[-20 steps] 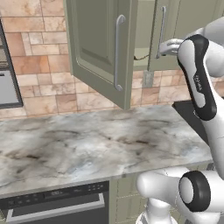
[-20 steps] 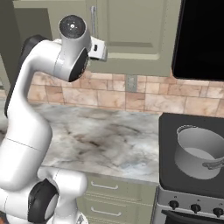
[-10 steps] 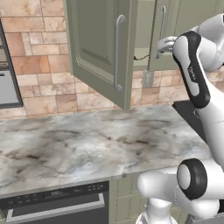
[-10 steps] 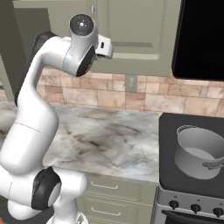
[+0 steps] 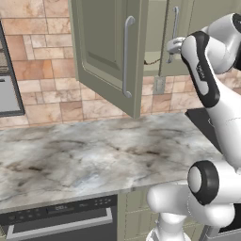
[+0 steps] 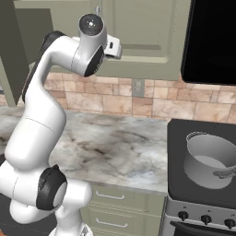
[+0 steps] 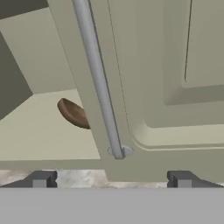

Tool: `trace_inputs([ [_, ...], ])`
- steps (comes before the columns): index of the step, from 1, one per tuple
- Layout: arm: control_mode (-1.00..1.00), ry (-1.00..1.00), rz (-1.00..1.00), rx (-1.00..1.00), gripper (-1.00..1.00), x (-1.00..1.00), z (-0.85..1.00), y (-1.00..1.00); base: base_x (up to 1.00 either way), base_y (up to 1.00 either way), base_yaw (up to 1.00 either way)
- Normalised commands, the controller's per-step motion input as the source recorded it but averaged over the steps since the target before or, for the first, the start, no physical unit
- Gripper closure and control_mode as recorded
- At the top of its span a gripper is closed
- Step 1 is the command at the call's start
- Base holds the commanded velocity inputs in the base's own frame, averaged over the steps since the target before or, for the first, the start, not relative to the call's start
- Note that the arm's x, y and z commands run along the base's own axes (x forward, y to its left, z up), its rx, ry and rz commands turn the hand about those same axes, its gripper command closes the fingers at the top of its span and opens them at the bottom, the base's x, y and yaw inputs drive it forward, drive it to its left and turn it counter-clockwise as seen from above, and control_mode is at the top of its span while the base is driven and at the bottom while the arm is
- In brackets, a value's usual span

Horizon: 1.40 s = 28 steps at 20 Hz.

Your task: Open the cabinet and move the ladle to the pot. Then close the cabinet.

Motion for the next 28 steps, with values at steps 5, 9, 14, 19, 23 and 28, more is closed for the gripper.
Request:
trace_inputs([
  [5,-1.0,0.0,-0.02,0.0,-1.0,0.23,0.0,-0.1,0.0,0.0,0.0],
  [9,-1.0,0.0,-0.02,0.0,-1.0,0.23,0.0,-0.1,0.0,0.0,0.0],
  [14,-1.0,-0.01,-0.02,0.0,-1.0,0.21,0.0,-0.08,0.0,0.0,0.0],
  [19,-1.0,-0.01,-0.02,0.0,-1.0,0.19,0.0,-0.05,0.0,0.0,0.0],
  [23,-1.0,0.0,-0.03,0.0,-1.0,0.16,0.0,-0.01,0.0,0.0,0.0],
  [28,-1.0,0.0,-0.02,0.0,-1.0,0.2,0.0,0.0,0.0,0.0,0.0],
])
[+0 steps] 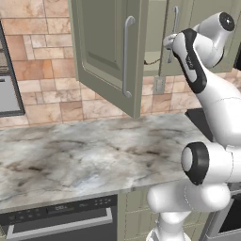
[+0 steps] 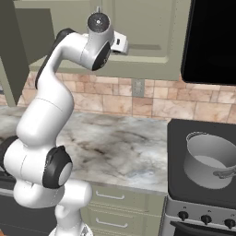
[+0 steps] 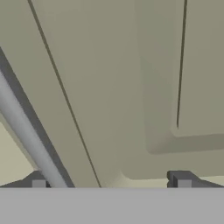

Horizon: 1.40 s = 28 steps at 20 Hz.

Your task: Open the cabinet and move the ladle to the pot. Then close the cabinet.

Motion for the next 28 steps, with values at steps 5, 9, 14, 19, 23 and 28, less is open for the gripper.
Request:
trace_inputs([
  [5,-1.0,0.0,-0.01,0.0,-1.0,0.22,0.0,0.0,0.0,0.0,0.0],
  [9,-1.0,0.0,-0.01,0.0,-1.0,0.26,-0.01,0.0,0.0,0.0,0.0],
  [14,-1.0,0.0,-0.03,0.0,1.0,0.17,-0.01,-0.05,0.0,0.0,0.0],
  [19,-1.0,0.0,-0.03,-0.01,1.0,0.1,0.0,-0.19,0.0,0.0,0.0],
  [23,-1.0,0.0,-0.04,-0.01,1.0,0.02,0.0,-0.48,0.0,0.0,0.0],
  [28,-1.0,0.0,-0.02,-0.02,1.0,-0.06,0.0,-0.76,0.0,0.0,0.0],
])
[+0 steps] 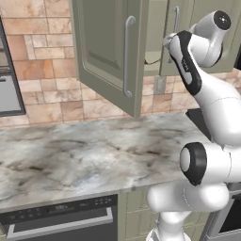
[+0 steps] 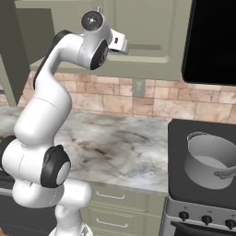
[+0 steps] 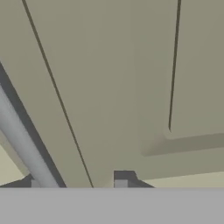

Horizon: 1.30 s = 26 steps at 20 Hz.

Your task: Open the cabinet and move the ladle to the pot. Then close the cabinet.

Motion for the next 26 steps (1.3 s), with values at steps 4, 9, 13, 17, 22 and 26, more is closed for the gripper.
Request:
trace_inputs([
  [4,-1.0,-0.01,-0.01,-0.01,1.0,-0.26,0.0,-0.84,0.0,0.0,0.0],
  [9,-1.0,-0.01,0.0,-0.01,1.0,-0.45,0.0,-0.89,0.0,0.0,0.0],
  [13,-1.0,-0.02,0.0,0.0,1.0,-0.67,0.0,-0.91,0.0,0.0,0.0],
  [17,-1.0,-0.02,-0.01,0.0,1.0,-0.76,0.0,-0.89,0.0,0.0,0.0],
  [22,-1.0,-0.01,-0.03,0.0,1.0,-0.83,0.0,-0.91,0.0,0.0,0.0],
  [26,-1.0,0.0,-0.05,-0.01,1.0,-0.84,0.0,-0.94,0.0,0.0,0.0],
])
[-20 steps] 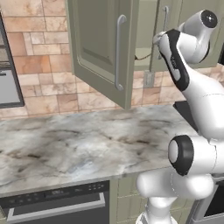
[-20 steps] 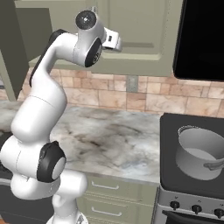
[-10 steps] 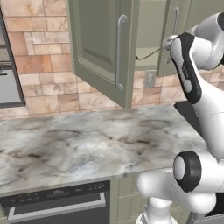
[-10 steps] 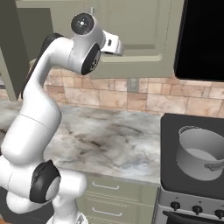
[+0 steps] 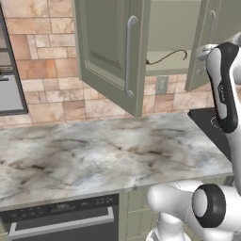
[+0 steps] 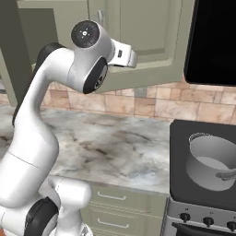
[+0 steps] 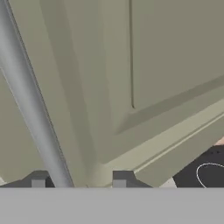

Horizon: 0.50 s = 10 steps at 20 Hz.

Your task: Open the cabinet and move the ladle to the pot. Then close the cabinet.

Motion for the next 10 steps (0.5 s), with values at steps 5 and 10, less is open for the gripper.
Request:
trace_inputs([
  [5,-1.0,0.0,-0.06,-0.02,1.0,-0.84,0.0,-0.96,0.0,0.0,0.0],
  [10,-1.0,0.0,-0.07,-0.03,1.0,-0.74,0.0,-0.88,0.0,0.0,0.0],
])
